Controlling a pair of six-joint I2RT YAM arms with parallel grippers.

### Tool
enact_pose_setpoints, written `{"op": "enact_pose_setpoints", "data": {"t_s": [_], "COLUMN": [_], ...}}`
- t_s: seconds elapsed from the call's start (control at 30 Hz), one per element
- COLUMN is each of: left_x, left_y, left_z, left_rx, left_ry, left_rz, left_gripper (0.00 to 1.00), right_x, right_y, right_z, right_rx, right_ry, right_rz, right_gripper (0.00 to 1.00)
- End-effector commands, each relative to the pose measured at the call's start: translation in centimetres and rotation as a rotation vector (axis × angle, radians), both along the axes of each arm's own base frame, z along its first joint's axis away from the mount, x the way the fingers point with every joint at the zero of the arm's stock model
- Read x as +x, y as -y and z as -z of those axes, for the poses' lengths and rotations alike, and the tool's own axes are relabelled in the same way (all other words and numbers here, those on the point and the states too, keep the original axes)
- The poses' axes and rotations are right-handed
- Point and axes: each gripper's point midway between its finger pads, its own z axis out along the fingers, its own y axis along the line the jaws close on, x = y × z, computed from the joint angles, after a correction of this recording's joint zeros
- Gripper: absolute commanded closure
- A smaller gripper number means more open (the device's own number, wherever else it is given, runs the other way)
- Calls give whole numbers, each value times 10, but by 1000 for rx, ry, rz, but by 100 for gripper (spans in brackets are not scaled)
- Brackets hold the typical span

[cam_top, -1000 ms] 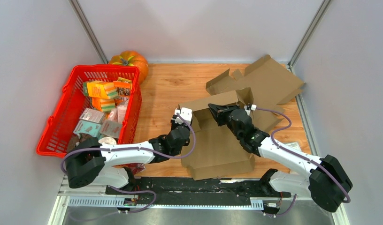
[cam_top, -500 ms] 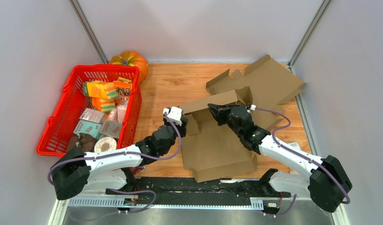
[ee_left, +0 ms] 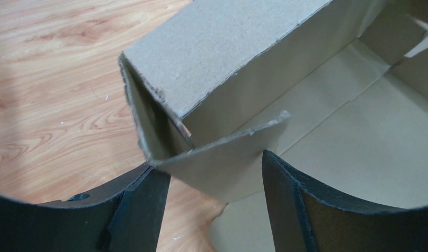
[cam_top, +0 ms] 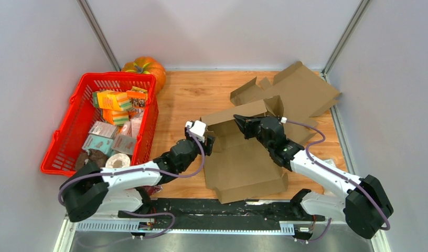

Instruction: Fold the paper box

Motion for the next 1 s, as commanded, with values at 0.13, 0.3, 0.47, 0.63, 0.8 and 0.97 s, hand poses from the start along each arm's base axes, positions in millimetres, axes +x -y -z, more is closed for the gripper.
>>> {"op": "enact_pose_setpoints", "data": {"t_s": [0.13, 0.3, 0.47, 0.63, 0.8, 0.97], "left_x": [59, 78, 85, 75, 67, 72], "left_y": [25, 12, -21, -46, -24, -24], "left_z": [-33, -36, -19, 2, 11, 9], "left_rx": [-31, -10, 114, 314, 195, 199], "left_ry": [124, 126, 34, -47, -3, 25], "left_rz": [-166, -327, -593, -688, -443, -460], "left_gripper": [38, 82, 100, 100, 88, 73], "right_x": [-2, 1, 5, 5, 6, 3], "right_y": [-8, -11, -15, -15, -17, -16], "right_z": [5, 6, 4, 9, 15, 13], "right_rx": [48, 46, 32, 45, 47, 45], "right_ry": [-90, -96, -98, -113, -123, -121], "right_rz": [-24, -26, -36, -33, -44, -46], "right_gripper": [100, 100, 100, 100, 100, 100]}}
